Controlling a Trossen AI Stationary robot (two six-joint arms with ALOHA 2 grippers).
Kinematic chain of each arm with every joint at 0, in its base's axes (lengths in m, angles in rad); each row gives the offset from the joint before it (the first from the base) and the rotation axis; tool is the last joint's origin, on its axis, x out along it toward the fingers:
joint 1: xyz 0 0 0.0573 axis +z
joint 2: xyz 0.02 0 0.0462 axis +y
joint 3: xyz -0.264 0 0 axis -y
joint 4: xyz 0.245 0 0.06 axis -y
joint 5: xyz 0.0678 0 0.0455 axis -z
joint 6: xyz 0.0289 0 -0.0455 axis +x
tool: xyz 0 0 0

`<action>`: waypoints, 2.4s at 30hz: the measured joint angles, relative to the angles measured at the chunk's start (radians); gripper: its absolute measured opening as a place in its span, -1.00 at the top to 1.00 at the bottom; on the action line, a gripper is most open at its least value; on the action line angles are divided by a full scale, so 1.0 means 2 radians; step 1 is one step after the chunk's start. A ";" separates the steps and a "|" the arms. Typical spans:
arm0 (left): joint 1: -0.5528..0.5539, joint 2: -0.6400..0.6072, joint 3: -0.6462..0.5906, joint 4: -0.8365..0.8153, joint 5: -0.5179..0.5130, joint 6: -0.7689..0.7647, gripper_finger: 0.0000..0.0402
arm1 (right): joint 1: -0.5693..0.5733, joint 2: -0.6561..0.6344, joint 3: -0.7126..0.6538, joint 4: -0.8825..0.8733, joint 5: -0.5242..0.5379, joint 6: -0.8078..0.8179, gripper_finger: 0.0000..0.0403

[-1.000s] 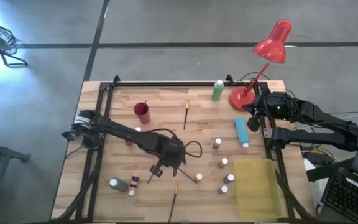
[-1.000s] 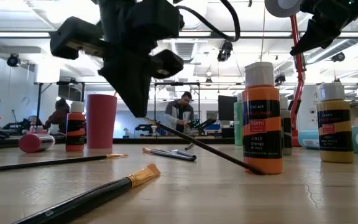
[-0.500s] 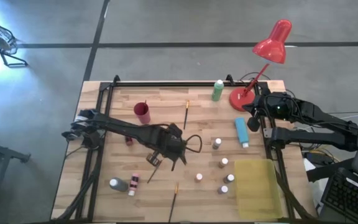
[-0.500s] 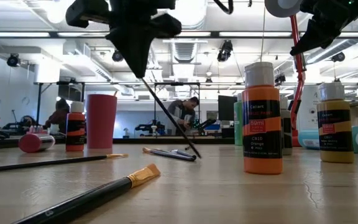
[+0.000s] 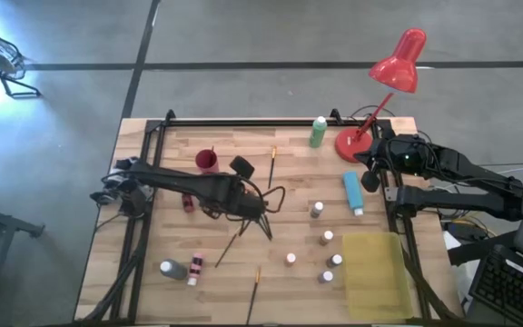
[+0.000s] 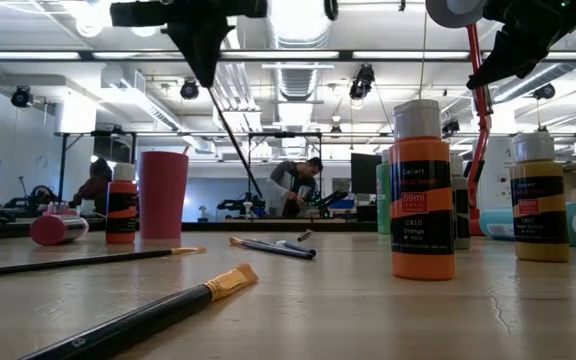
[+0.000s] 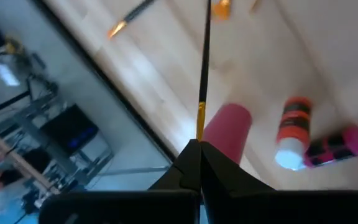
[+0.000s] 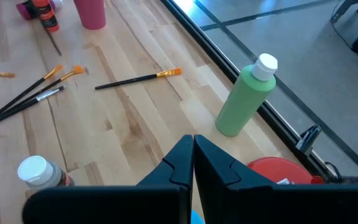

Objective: Pick & Place Paint Supplies
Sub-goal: Put the black paint brush into the pink cup

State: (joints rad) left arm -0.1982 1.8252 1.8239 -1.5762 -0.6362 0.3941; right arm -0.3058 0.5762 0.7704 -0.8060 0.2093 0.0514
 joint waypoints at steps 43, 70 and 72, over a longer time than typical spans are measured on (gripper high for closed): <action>0.174 -0.283 -0.165 0.003 0.023 -0.014 1.00 | 0.000 0.000 0.000 0.000 0.000 0.000 0.96; 0.185 -0.311 -0.216 0.003 0.053 0.011 1.00 | 0.000 0.000 0.000 0.000 0.000 -0.001 0.96; 0.185 -0.299 -0.220 0.002 0.054 0.014 1.00 | 0.000 0.000 0.000 0.000 0.000 0.000 0.96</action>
State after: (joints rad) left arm 0.1711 1.2273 1.3832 -1.5723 -0.5289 0.4227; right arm -0.3058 0.5766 0.7704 -0.8059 0.2093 0.0507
